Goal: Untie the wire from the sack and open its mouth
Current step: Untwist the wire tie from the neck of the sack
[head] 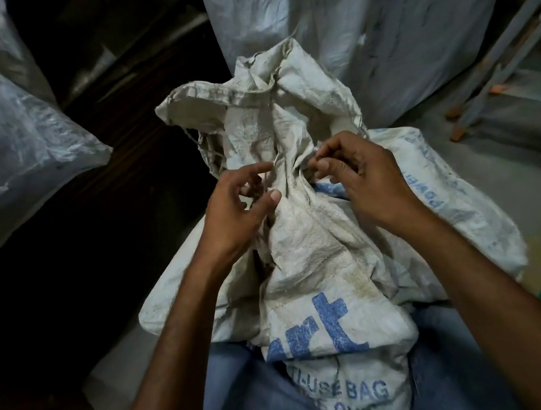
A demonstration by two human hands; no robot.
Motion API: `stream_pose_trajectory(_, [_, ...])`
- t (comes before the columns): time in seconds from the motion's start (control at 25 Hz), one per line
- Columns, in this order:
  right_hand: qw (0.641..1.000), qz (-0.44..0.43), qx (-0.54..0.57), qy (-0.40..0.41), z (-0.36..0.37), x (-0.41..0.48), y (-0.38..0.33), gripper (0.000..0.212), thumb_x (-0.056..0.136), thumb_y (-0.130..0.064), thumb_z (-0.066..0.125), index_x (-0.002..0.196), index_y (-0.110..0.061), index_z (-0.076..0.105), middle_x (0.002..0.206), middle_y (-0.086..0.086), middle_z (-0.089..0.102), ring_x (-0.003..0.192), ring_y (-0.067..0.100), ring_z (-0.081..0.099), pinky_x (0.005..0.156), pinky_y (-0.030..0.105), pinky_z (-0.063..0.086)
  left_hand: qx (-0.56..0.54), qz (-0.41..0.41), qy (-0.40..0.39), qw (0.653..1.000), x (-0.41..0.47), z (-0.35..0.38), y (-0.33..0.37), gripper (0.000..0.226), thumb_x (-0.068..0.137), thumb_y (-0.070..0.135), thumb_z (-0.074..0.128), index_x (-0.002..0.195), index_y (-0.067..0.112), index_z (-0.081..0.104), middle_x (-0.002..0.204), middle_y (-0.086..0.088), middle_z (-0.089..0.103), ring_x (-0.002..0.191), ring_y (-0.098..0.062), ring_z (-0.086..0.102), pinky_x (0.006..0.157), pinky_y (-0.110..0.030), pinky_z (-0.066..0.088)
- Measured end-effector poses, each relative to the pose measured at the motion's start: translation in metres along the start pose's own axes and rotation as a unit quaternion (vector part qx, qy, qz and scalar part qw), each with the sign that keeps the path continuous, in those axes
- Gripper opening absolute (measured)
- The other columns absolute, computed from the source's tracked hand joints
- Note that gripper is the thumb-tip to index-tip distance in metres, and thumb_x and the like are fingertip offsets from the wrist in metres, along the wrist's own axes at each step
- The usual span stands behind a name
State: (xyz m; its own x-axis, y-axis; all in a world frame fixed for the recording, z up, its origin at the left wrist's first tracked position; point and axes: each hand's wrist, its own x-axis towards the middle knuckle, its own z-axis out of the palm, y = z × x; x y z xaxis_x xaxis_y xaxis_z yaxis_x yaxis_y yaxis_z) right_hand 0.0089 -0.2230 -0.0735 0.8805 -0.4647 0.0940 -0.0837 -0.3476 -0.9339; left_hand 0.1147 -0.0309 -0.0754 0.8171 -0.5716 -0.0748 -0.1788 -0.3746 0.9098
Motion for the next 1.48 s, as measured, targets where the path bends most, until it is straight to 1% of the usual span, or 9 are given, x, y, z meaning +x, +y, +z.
stream_pose_trajectory(0.12, [1.0, -0.017, 0.001, 0.019, -0.013, -0.003, -0.017, 0.002, 0.099, -0.018, 0.066, 0.098, -0.018, 0.067, 0.094, -0.002, 0.074, 0.091, 0.02, 0.073, 0.087, 0.054, 0.058, 0.01, 0.017, 0.01, 1.0, -0.004, -0.003, 0.015, 0.045, 0.087, 0.024, 0.079, 0.129, 0.035, 0.067, 0.125, 0.011, 0.053, 0.103, 0.004, 0.054, 0.079, -0.005, 0.044])
stream_pose_trajectory(0.2, [0.999, -0.03, -0.006, 0.027, -0.021, -0.006, -0.033, 0.003, 0.099, -0.022, 0.066, 0.097, -0.024, 0.066, 0.095, -0.002, 0.074, 0.094, 0.023, 0.072, 0.086, 0.057, 0.057, 0.008, 0.035, 0.015, 0.999, -0.007, -0.005, 0.03, 0.042, 0.088, 0.024, 0.079, 0.127, 0.035, 0.068, 0.126, 0.01, 0.057, 0.102, -0.002, 0.054, 0.077, -0.01, 0.043])
stream_pose_trajectory(0.44, [0.995, -0.087, -0.01, 0.042, -0.034, -0.024, -0.097, 0.007, 0.1, -0.019, 0.066, 0.098, -0.025, 0.065, 0.088, -0.012, 0.073, 0.085, 0.017, 0.071, 0.082, 0.05, 0.06, -0.01, 0.089, 0.069, 0.994, -0.032, -0.017, 0.076, 0.028, 0.091, 0.024, 0.074, 0.117, 0.034, 0.072, 0.118, 0.008, 0.066, 0.097, -0.006, 0.061, 0.082, -0.028, 0.054])
stream_pose_trajectory(0.56, [0.992, -0.118, -0.003, 0.053, -0.038, -0.041, -0.13, 0.006, 0.099, -0.021, 0.067, 0.098, -0.026, 0.065, 0.086, -0.009, 0.072, 0.081, 0.021, 0.07, 0.078, 0.05, 0.059, -0.024, 0.098, 0.087, 0.991, -0.057, -0.029, 0.097, 0.025, 0.093, 0.023, 0.072, 0.116, 0.033, 0.072, 0.116, 0.008, 0.065, 0.095, -0.003, 0.062, 0.083, -0.03, 0.057])
stream_pose_trajectory(0.68, [0.987, -0.147, 0.006, 0.062, -0.045, -0.068, -0.159, 0.001, 0.1, -0.02, 0.065, 0.099, -0.019, 0.065, 0.086, -0.003, 0.073, 0.077, 0.023, 0.069, 0.077, 0.049, 0.059, -0.046, 0.109, 0.087, 0.989, -0.095, -0.039, 0.116, 0.023, 0.094, 0.026, 0.072, 0.115, 0.037, 0.073, 0.11, 0.008, 0.066, 0.098, -0.011, 0.064, 0.079, -0.034, 0.057])
stream_pose_trajectory(0.88, [0.978, -0.184, 0.009, 0.095, -0.053, -0.117, -0.185, 0.006, 0.101, -0.024, 0.064, 0.101, -0.018, 0.063, 0.085, -0.004, 0.074, 0.074, 0.011, 0.07, 0.073, 0.038, 0.06, -0.039, 0.163, 0.112, 0.979, -0.146, -0.037, 0.136, 0.022, 0.094, 0.026, 0.072, 0.114, 0.033, 0.072, 0.112, 0.012, 0.069, 0.099, -0.009, 0.066, 0.087, -0.036, 0.061])
stream_pose_trajectory(1.16, [0.986, -0.115, 0.052, 0.106, -0.052, -0.115, -0.177, 0.008, 0.104, -0.023, 0.06, 0.106, -0.016, 0.06, 0.079, 0.002, 0.073, 0.062, 0.012, 0.065, 0.056, 0.026, 0.052, -0.04, 0.118, 0.125, 0.984, -0.135, -0.031, 0.133, 0.025, 0.094, 0.024, 0.071, 0.118, 0.033, 0.071, 0.116, 0.008, 0.069, 0.101, -0.012, 0.066, 0.083, -0.027, 0.059])
stream_pose_trajectory(1.32, [0.994, -0.034, 0.075, 0.073, -0.043, -0.096, -0.176, 0.01, 0.102, -0.012, 0.061, 0.11, -0.016, 0.065, 0.079, -0.002, 0.073, 0.067, 0.011, 0.066, 0.055, 0.029, 0.057, -0.061, 0.064, 0.178, 0.98, -0.129, -0.04, 0.137, 0.024, 0.094, 0.018, 0.072, 0.115, 0.028, 0.073, 0.113, 0.007, 0.071, 0.1, -0.009, 0.068, 0.083, -0.02, 0.056])
stream_pose_trajectory(1.48, [0.997, 0.035, 0.06, 0.038, -0.056, -0.106, -0.215, 0.008, 0.102, -0.013, 0.061, 0.102, -0.017, 0.068, 0.082, -0.002, 0.075, 0.067, 0.009, 0.067, 0.054, 0.023, 0.054, -0.072, 0.01, 0.209, 0.975, -0.157, -0.065, 0.166, 0.024, 0.094, 0.014, 0.07, 0.116, 0.023, 0.072, 0.111, 0.006, 0.072, 0.105, -0.008, 0.068, 0.095, -0.034, 0.057])
